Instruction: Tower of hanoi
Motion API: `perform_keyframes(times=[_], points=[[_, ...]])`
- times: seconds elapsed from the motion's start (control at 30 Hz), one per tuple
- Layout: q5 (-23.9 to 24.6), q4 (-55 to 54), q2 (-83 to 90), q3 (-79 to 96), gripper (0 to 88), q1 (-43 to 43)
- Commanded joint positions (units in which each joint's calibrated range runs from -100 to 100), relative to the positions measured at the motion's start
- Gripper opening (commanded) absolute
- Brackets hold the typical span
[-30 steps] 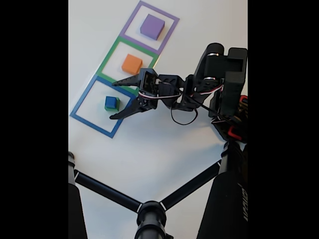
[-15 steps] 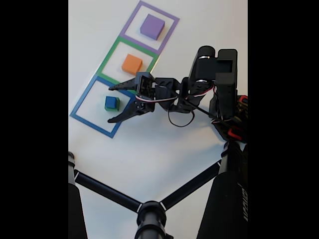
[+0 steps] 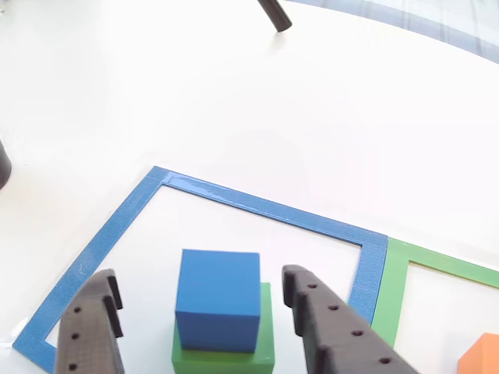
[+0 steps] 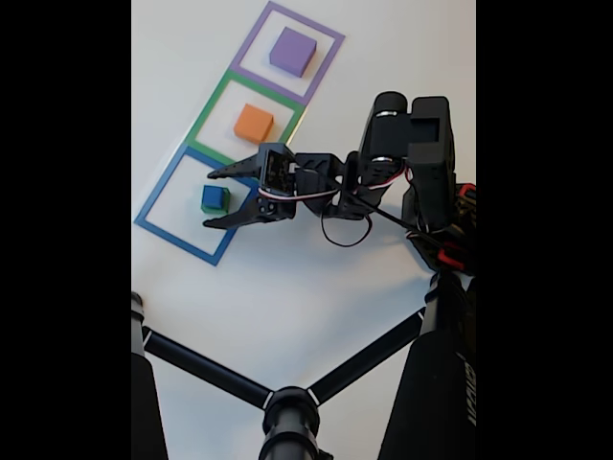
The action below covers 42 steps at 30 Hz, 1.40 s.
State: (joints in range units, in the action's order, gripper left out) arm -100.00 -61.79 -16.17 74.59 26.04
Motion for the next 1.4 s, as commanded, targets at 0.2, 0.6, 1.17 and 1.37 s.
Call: perform_keyframes(times=[0.2,0.6,1.17,1.37], points=[[0.0,-1.4,-0.4,-1.0,15.2,1.7],[0.0,-2.7,-1.3,-1.0,6.2,3.1],[0.0,7.8,14.6,0.5,2.9,3.0],[0.0,37.8,38.6,0.1,2.6,-1.5]])
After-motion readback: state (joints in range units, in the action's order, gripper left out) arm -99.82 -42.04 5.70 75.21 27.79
